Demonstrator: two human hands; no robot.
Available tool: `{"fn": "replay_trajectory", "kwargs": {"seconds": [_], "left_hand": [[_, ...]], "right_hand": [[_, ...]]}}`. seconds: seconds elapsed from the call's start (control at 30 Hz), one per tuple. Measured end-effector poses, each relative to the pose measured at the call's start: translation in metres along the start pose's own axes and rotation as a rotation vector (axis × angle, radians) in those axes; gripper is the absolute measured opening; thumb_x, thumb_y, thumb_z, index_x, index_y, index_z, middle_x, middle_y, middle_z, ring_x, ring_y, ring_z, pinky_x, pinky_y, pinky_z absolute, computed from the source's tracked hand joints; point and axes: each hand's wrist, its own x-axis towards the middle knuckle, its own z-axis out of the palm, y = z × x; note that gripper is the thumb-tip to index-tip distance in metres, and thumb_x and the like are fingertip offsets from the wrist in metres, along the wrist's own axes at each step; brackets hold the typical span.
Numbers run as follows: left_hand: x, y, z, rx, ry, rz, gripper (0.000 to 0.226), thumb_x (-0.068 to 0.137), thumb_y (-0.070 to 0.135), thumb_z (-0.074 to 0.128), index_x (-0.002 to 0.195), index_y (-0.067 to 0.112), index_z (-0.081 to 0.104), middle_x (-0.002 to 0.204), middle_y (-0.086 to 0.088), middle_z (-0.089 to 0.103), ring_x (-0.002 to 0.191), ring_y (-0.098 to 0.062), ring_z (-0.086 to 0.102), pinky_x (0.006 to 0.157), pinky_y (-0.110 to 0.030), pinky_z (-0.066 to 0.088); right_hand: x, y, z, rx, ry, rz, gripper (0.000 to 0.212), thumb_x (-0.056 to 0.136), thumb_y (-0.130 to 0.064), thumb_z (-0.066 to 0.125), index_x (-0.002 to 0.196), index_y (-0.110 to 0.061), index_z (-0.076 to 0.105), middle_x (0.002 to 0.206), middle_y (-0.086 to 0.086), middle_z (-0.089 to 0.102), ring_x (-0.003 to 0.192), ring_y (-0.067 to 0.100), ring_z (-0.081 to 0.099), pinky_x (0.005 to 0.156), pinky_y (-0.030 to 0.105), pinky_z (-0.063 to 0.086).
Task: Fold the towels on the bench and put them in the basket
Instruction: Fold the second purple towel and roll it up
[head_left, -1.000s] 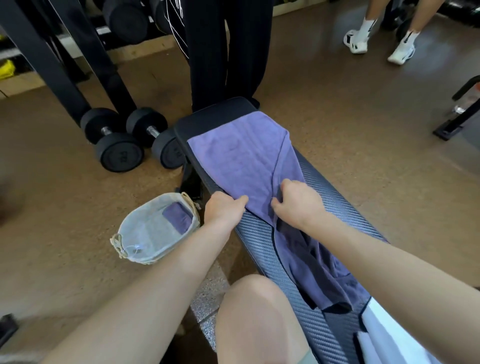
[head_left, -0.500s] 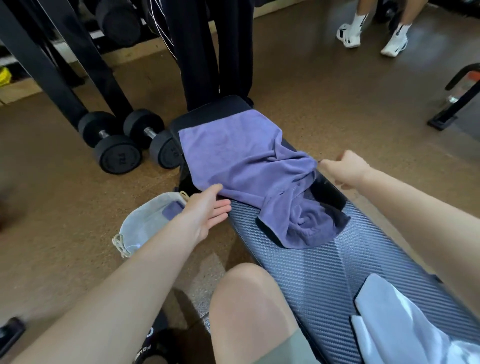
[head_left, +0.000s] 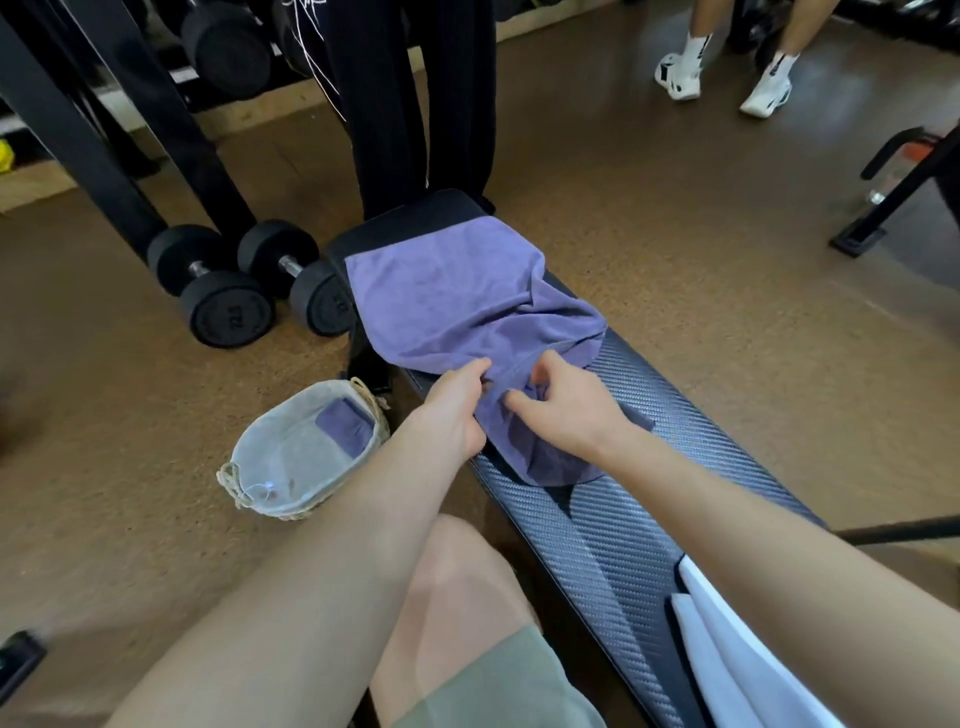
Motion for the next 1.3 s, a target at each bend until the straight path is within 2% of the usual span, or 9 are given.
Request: {"fn": "replay_trajectory", "kwargs": {"seconds": [0.17, 0.27, 0.4, 0.6, 0.73, 0.9, 1.0, 1.17, 1.3], "left_hand": [[-0.013, -0.002, -0.002, -0.015, -0.102, -0.024, 0.019, 0.106, 0.025, 0.050, 0.101, 0.011, 0.062, 0.077, -0.008, 0.071, 0.054, -0.017, 0.069, 0.043, -0.024, 0.048], [-0.023, -0.002, 0.001, -0.125, -0.192, -0.010, 0.020, 0.106, 0.017, 0.047, 0.101, 0.005, 0.061, 0.074, -0.010, 0.076, 0.067, -0.020, 0.075, 0.063, -0.030, 0.059], [-0.025, 0.005, -0.001, -0.166, -0.068, 0.080, 0.013, 0.103, 0.011, 0.051, 0.094, 0.007, 0.060, 0.070, -0.006, 0.067, 0.056, -0.013, 0.065, 0.048, -0.022, 0.053], [-0.026, 0.004, -0.022, 0.098, 0.170, 0.129, 0.015, 0.098, 0.016, 0.054, 0.084, 0.017, 0.049, 0.062, 0.001, 0.037, 0.042, -0.008, 0.032, 0.034, -0.015, 0.025], [-0.031, -0.024, -0.032, 0.334, 0.142, 0.003, 0.013, 0.091, 0.028, 0.067, 0.092, 0.019, 0.057, 0.066, 0.004, 0.045, 0.047, -0.007, 0.036, 0.036, -0.014, 0.031], [-0.050, -0.057, -0.028, 0.524, 0.080, -0.108, 0.011, 0.089, 0.024, 0.065, 0.084, 0.021, 0.056, 0.066, 0.005, 0.046, 0.047, -0.004, 0.033, 0.039, -0.012, 0.027], [-0.058, -0.068, -0.029, 0.682, 0.115, 0.048, 0.009, 0.082, 0.017, 0.069, 0.085, 0.014, 0.061, 0.070, -0.002, 0.055, 0.050, -0.011, 0.043, 0.044, -0.017, 0.033], [-0.058, -0.042, -0.036, 0.501, 0.264, 0.216, 0.026, 0.070, 0.019, 0.069, 0.093, 0.008, 0.065, 0.086, -0.011, 0.061, 0.069, -0.025, 0.057, 0.057, -0.029, 0.046], [-0.074, -0.059, -0.035, 0.400, 0.086, -0.040, 0.012, 0.093, 0.005, 0.054, 0.105, 0.008, 0.054, 0.093, -0.016, 0.058, 0.073, -0.026, 0.061, 0.044, -0.033, 0.058]], "right_hand": [[-0.006, -0.001, -0.012, 0.199, -0.261, 0.003, 0.060, 0.065, -0.054, 0.082, 0.104, -0.017, 0.055, 0.092, -0.007, 0.059, 0.084, 0.011, 0.057, 0.066, 0.029, 0.043], [-0.009, 0.001, -0.015, 0.150, -0.140, -0.020, 0.046, 0.070, -0.044, 0.083, 0.094, -0.018, 0.053, 0.085, -0.007, 0.057, 0.077, 0.011, 0.054, 0.058, 0.027, 0.036], [-0.010, 0.007, -0.036, 0.315, -0.048, 0.039, 0.012, 0.084, -0.018, 0.070, 0.079, -0.009, 0.062, 0.075, 0.004, 0.064, 0.074, 0.019, 0.058, 0.065, 0.035, 0.045], [-0.007, 0.061, -0.085, 0.874, 0.196, 0.462, 0.024, 0.093, -0.009, 0.061, 0.115, -0.001, 0.067, 0.120, 0.009, 0.067, 0.097, 0.023, 0.068, 0.062, 0.025, 0.055], [-0.033, 0.104, -0.087, 0.532, 0.110, 0.665, 0.006, 0.093, 0.000, 0.055, 0.089, 0.002, 0.057, 0.094, 0.021, 0.059, 0.054, 0.028, 0.063, 0.031, 0.030, 0.049], [-0.051, 0.114, -0.078, 0.444, 0.055, 0.644, 0.010, 0.092, -0.001, 0.049, 0.091, 0.004, 0.057, 0.080, 0.019, 0.061, 0.061, 0.031, 0.063, 0.054, 0.042, 0.061], [-0.055, 0.107, -0.082, 0.700, 0.104, 0.622, 0.016, 0.093, 0.003, 0.045, 0.102, 0.000, 0.057, 0.084, 0.018, 0.060, 0.065, 0.029, 0.062, 0.046, 0.035, 0.058], [-0.046, 0.099, -0.122, 1.026, 0.439, 0.572, 0.023, 0.087, 0.003, 0.038, 0.079, -0.007, 0.057, 0.077, 0.010, 0.062, 0.064, 0.022, 0.060, 0.042, 0.025, 0.050], [-0.063, 0.123, -0.118, 0.578, 0.240, 0.752, 0.016, 0.093, -0.007, 0.043, 0.088, 0.002, 0.055, 0.080, 0.021, 0.060, 0.055, 0.034, 0.064, 0.031, 0.030, 0.046]]}}
